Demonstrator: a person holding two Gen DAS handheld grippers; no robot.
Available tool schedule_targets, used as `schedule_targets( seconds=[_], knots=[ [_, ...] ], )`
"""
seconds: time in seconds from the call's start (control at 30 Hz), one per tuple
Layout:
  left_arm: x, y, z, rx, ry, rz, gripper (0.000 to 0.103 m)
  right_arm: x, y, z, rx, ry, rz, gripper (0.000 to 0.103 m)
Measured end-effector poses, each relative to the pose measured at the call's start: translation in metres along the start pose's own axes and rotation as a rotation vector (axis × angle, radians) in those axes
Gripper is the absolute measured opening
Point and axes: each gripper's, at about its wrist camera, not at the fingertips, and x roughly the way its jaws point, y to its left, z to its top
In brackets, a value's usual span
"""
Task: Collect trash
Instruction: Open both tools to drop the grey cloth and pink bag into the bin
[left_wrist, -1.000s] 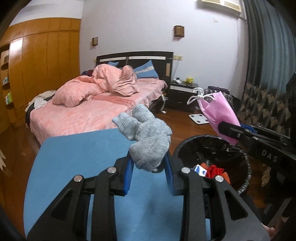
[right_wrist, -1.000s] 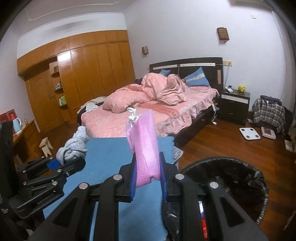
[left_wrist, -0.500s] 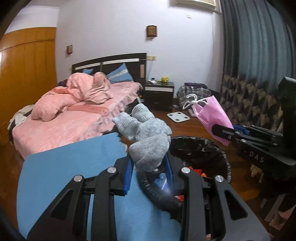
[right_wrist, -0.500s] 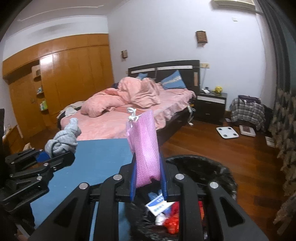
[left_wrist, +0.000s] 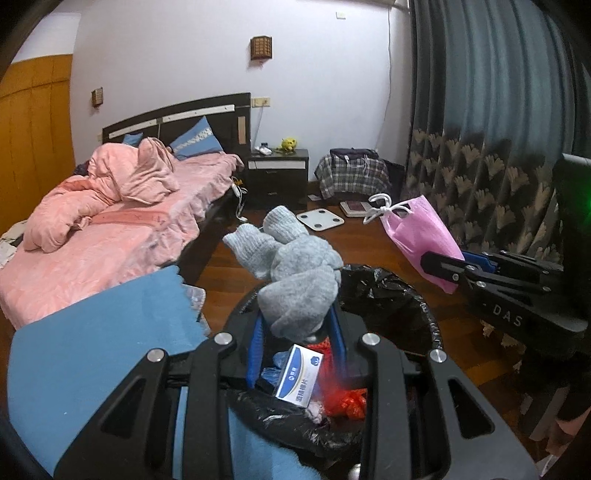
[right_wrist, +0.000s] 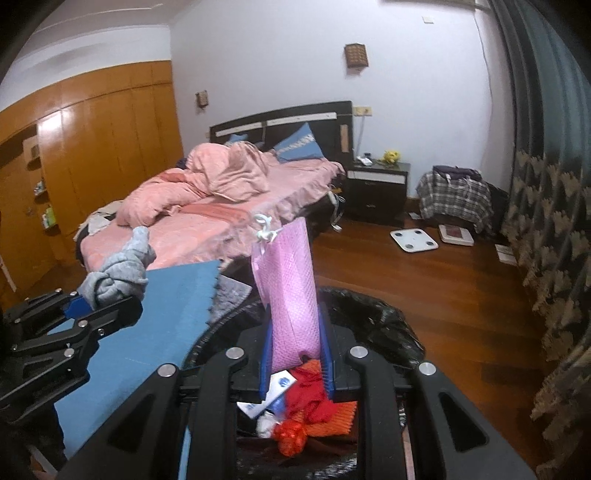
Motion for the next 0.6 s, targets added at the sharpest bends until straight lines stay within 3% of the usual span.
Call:
schedule_targets(
  seconds=[0.43, 0.53, 0.6],
  knots=[
    [0.072, -0.002, -0.009, 0.005, 0.095, -0.028, 0.031, 0.045, -0.031, -0.021, 0.042, 0.1, -0.041, 0.025],
    [0.084, 0.0, -0.01, -0.009, 0.113, -0.032, 0.039, 0.055, -0.033, -0.026, 0.04, 0.116, -0.071, 0.031],
    [0.089, 0.005, -0.012, -0.023, 0.117, -0.034, 0.049, 0.06, -0.034, -0.029, 0.04, 0.127, -0.093, 0.05]
  ],
)
